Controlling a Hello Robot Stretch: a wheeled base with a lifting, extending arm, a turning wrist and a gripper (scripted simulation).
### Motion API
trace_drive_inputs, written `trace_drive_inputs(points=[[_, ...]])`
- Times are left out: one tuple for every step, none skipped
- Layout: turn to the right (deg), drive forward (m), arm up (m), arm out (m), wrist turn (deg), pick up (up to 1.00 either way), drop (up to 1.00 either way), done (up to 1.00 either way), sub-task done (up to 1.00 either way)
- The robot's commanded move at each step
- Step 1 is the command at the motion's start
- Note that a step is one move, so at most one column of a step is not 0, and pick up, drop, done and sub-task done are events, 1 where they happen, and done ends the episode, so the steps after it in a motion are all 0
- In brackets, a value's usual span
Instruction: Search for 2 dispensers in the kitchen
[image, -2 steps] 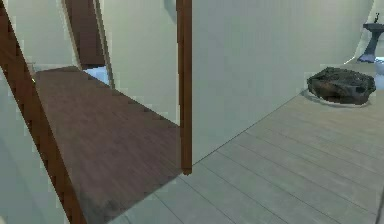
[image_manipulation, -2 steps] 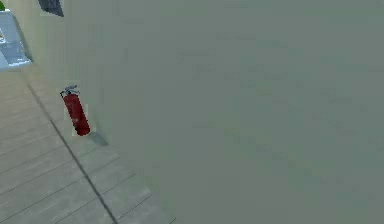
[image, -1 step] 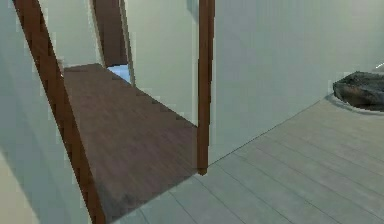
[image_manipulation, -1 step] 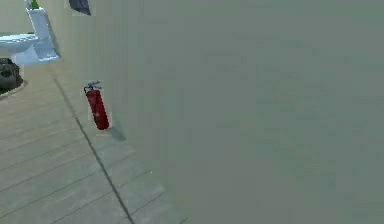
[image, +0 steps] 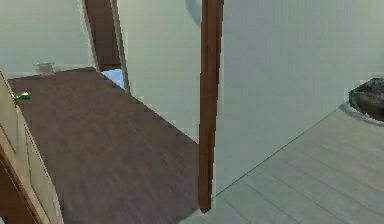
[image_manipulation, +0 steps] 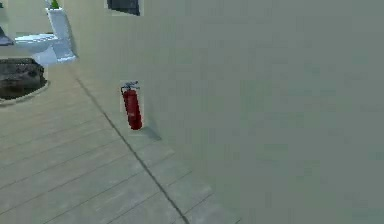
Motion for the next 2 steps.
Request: trace_drive_inputs(points=[[-18.0, 0.0, 0.0, 0.0, 0.0, 0.0, 0.0, 0.0, 0.0], [0.0, 0.65, 0.0, 0.0, 0.0, 0.0, 0.0, 0.0, 0.0]])
